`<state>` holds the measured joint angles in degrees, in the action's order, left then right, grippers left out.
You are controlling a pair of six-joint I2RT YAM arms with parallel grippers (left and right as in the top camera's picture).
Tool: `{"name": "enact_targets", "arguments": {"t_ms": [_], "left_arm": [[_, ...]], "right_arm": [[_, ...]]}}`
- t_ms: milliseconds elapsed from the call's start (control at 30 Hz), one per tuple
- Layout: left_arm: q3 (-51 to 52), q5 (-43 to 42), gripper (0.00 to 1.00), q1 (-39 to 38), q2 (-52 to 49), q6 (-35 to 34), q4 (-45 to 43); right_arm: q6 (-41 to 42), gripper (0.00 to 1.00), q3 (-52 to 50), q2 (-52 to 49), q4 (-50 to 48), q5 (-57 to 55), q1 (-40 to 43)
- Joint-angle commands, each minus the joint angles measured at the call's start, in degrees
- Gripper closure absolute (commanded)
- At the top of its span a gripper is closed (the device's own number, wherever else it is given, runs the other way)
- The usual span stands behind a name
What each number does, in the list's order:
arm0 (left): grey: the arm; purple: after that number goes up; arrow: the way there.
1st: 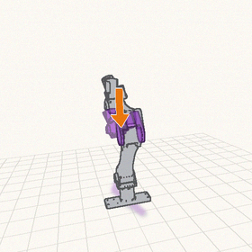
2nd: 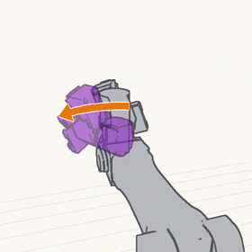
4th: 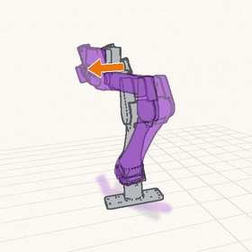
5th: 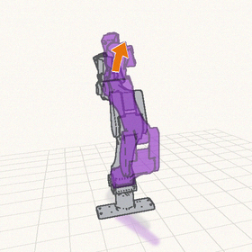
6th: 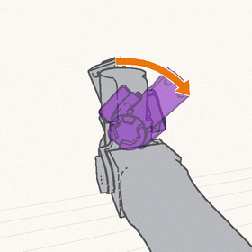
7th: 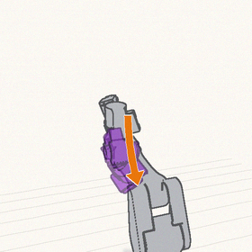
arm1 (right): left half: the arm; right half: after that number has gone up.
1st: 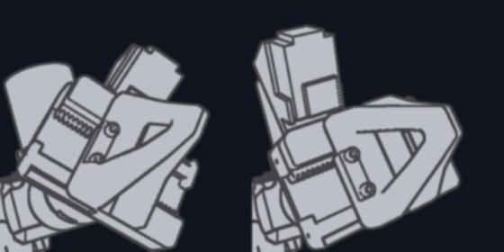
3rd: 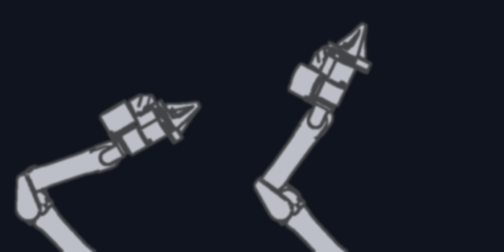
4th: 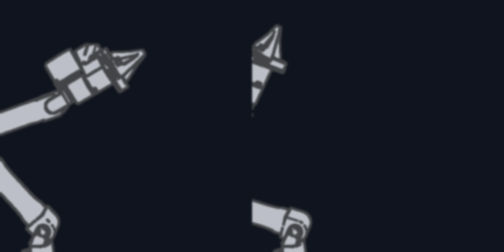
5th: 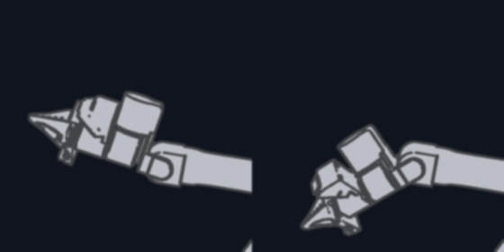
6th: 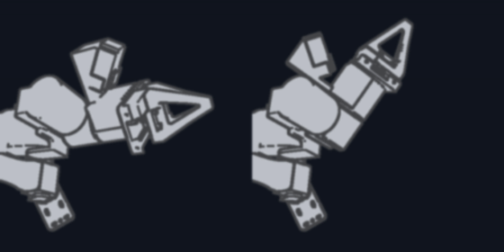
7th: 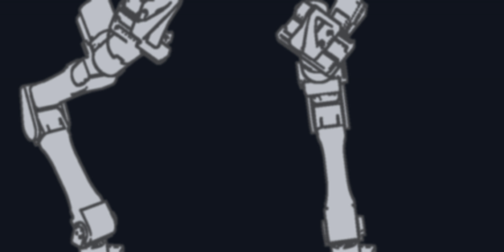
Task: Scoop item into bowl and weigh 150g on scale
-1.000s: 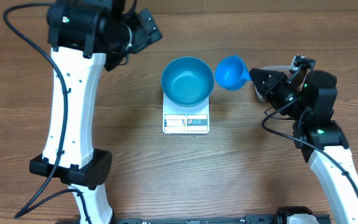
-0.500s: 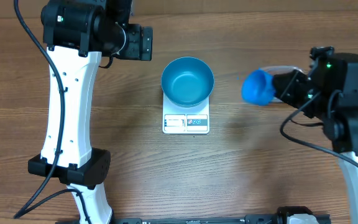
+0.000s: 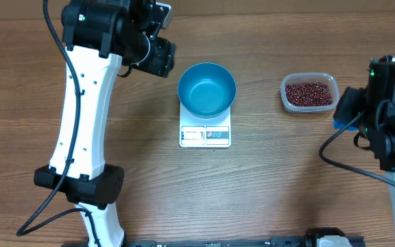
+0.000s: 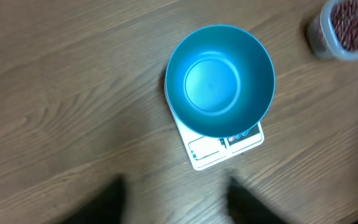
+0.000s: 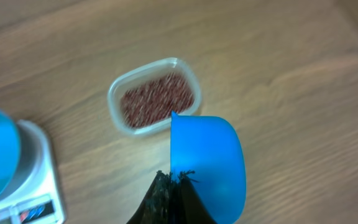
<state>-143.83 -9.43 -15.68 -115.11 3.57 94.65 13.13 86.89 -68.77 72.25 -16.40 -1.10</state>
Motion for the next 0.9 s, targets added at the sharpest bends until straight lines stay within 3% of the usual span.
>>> {"name": "enact_targets", "arguments": {"t_ms": [0,233,633,800,867], "left_arm": [[4.2,-1.0,0.96,-2.1,1.0,10.1,1.6],[16.1,-1.2,0.96,-7.7,1.0,13.8,1.5],[22.5,-1.8,0.96,-20.1,11.8,13.4,-12.4],[40.2,0.2,0.96,-23.1,22.9,10.8,-23.4],[51.9,0.1,0.95,-23.4,29.2,9.4,-30.8]], "right_arm": [[-3.2,0.96,1.4,-1.3,-2.2,-4.6,0.3],[-3.0,0.96,1.3,-5.4,-3.1,-3.5,0.3],[-2.6,0.96,1.3,-7.9,-3.2,0.1,0.3],[-2.5,0.96,1.3,-7.9,-3.3,1.3,0.3],[-2.5,0.96,1.3,-7.9,-3.6,1.6,0.3]]}}
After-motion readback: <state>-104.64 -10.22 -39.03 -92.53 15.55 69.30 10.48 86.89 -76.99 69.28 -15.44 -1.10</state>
